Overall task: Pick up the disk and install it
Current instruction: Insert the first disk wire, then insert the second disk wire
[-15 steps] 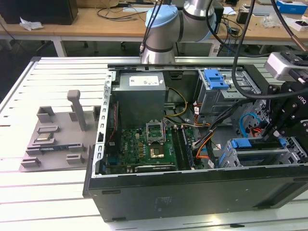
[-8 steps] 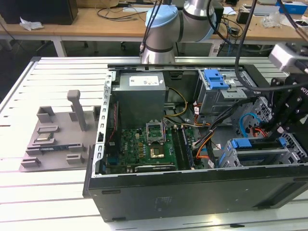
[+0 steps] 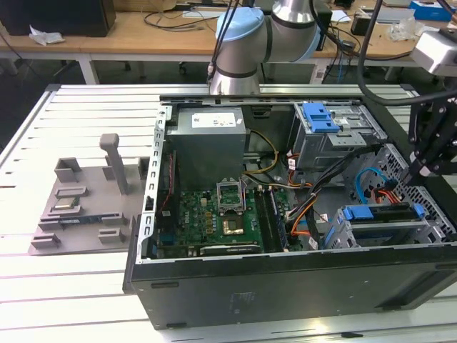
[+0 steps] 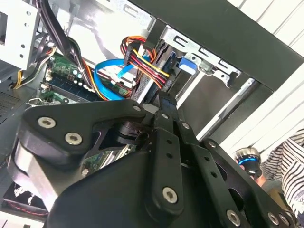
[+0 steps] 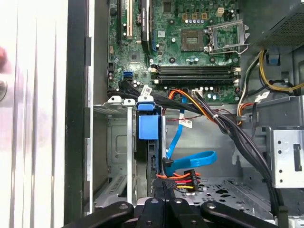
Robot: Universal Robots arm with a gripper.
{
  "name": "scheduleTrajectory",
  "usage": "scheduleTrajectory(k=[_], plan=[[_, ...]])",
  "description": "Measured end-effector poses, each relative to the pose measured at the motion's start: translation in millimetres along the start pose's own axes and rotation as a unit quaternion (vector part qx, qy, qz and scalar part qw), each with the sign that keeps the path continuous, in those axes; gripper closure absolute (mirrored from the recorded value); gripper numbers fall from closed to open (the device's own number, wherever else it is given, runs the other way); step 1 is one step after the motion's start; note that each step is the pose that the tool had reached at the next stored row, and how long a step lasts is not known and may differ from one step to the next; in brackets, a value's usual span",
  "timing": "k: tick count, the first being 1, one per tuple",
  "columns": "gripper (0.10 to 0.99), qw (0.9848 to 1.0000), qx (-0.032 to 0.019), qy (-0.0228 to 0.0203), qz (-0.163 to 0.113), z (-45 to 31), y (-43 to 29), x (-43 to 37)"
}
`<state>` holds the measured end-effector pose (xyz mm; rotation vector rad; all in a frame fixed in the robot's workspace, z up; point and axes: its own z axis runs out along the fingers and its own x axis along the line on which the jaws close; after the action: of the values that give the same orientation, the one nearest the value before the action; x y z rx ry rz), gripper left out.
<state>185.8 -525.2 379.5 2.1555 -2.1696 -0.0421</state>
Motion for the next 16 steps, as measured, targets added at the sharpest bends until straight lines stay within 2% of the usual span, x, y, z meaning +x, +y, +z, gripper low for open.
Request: scheduleTrajectory(k=[11, 14, 16], plan=[[0.973, 1.0000, 0.0000, 0.0001, 0.000, -0.3, 0.0, 0.0], [0.784, 1.0000, 0.0000, 0.0001, 0.000, -0.3, 0.0, 0.0], [0.784, 1.0000, 0.0000, 0.0004, 0.000, -0.7, 0.2, -0.9]])
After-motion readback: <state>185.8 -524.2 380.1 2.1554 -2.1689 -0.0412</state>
